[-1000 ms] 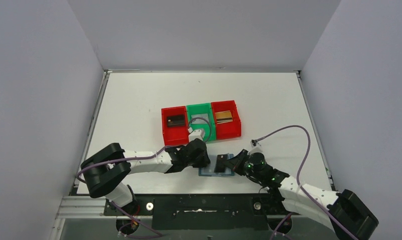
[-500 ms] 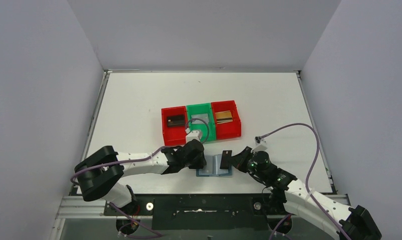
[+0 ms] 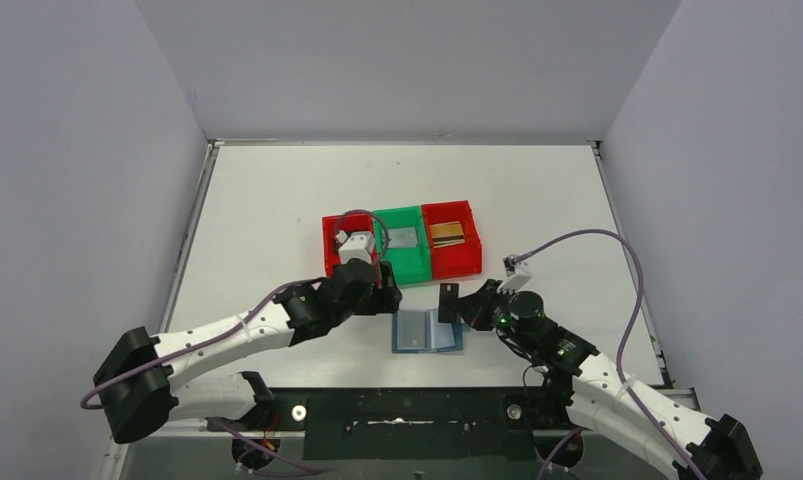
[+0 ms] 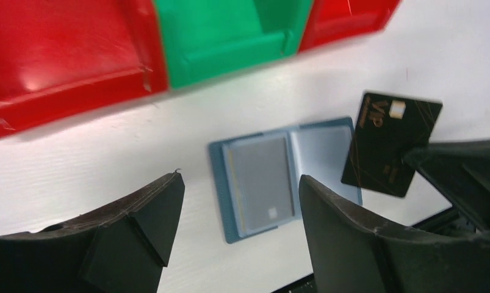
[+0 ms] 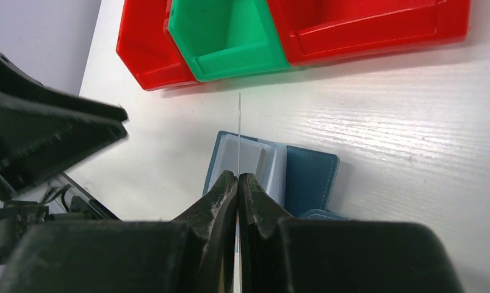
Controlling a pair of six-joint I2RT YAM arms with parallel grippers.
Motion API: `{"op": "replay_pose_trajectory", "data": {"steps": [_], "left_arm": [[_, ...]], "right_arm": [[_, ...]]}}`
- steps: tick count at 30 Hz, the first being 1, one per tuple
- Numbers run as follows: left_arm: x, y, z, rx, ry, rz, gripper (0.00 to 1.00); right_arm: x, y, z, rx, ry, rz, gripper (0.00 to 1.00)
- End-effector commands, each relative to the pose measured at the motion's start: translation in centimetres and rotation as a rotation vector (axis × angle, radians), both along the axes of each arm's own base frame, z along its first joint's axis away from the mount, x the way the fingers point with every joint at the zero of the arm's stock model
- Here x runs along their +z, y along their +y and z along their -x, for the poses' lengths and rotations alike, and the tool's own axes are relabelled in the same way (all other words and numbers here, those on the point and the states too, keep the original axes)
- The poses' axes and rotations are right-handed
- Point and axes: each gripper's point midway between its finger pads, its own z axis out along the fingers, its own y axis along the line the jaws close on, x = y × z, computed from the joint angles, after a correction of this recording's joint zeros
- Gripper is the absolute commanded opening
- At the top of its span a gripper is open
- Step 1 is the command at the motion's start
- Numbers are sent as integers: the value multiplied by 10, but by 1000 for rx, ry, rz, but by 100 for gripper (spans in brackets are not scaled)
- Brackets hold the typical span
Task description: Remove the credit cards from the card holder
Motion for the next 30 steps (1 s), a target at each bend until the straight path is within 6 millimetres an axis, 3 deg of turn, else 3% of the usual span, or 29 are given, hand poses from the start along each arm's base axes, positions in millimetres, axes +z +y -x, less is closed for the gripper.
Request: {"op": "replay_pose_trajectory", "data": {"steps": [1, 7, 15, 17, 23, 30], "left_arm": [[36, 45, -27, 71, -75, -44, 71], [58, 126, -49, 228, -98, -110, 83], [61, 244, -73, 523, -81, -238, 85], [57, 264, -75, 593, -80, -267, 86], [56, 281, -76, 693, -108, -270, 91], [80, 293, -66, 765, -219, -235, 92]], "right_arm": [[45, 8, -13, 42, -174, -16, 0], [64, 10, -18, 73, -263, 28, 0], [84, 21, -25, 161, -365, 121, 0], [90, 26, -27, 194, -409, 149, 0], [109, 53, -39, 298, -596, 311, 0], [124, 115, -71, 467, -784, 605, 0]]}}
